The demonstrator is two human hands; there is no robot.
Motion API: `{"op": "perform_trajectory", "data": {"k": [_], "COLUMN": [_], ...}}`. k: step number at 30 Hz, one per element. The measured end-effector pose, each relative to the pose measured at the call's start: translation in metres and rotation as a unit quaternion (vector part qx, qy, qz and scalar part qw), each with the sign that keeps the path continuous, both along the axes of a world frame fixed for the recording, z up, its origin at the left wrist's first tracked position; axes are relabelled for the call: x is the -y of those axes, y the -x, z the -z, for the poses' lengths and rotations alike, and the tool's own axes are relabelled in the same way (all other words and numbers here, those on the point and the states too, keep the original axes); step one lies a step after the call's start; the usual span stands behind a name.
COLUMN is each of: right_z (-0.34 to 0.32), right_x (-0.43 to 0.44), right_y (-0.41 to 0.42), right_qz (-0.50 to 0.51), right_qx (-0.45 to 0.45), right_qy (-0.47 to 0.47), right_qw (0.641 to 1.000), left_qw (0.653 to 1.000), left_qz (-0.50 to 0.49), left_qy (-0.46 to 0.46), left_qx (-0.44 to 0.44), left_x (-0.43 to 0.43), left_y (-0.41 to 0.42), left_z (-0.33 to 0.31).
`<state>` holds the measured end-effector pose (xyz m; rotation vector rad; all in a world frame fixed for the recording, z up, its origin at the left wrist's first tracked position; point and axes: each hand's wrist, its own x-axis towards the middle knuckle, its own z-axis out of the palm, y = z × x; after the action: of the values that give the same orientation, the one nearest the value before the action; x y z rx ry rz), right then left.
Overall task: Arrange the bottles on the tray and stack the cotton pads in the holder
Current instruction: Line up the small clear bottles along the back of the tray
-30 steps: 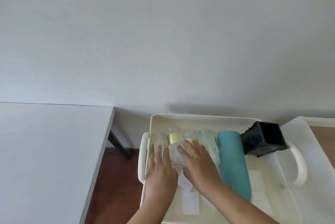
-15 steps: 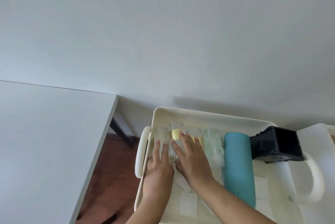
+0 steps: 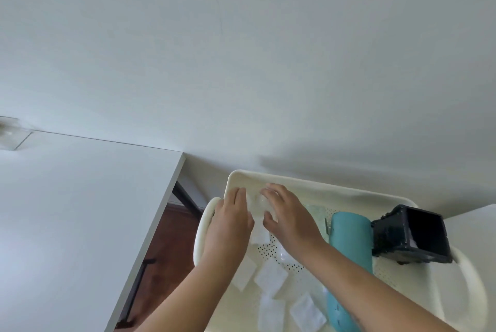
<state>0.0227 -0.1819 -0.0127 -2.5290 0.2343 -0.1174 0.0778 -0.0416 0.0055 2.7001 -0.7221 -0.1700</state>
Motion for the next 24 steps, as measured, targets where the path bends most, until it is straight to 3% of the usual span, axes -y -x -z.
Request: {"op": "perform_trajectory", "data": {"k": [9, 18, 24], "right_z": [0.004, 0.029, 0.03], "right_x": [0.018, 0.005, -0.004], "right_y": [-0.022, -0.012, -0.015], "right_qz": [0.006, 0.112, 0.154], "right_qx": [0.004, 0.027, 0.049], "right_qy": [-0.075, -0.19, -0.207], "right_qw": [0.997, 0.975, 0.965], "left_qw": [0.987, 0.98, 0.978], "left_qz": [0.102, 0.17, 0.19], "left_qy": [-0.042, -0.029, -0.002], "left_qx": [-0.114, -0.101, -0.09], "left_x": [0.016, 0.005, 0.0], "left_y": [-0.076, -0.096, -0.097], "left_z": [-0.022, -0.016, -0.012]}}
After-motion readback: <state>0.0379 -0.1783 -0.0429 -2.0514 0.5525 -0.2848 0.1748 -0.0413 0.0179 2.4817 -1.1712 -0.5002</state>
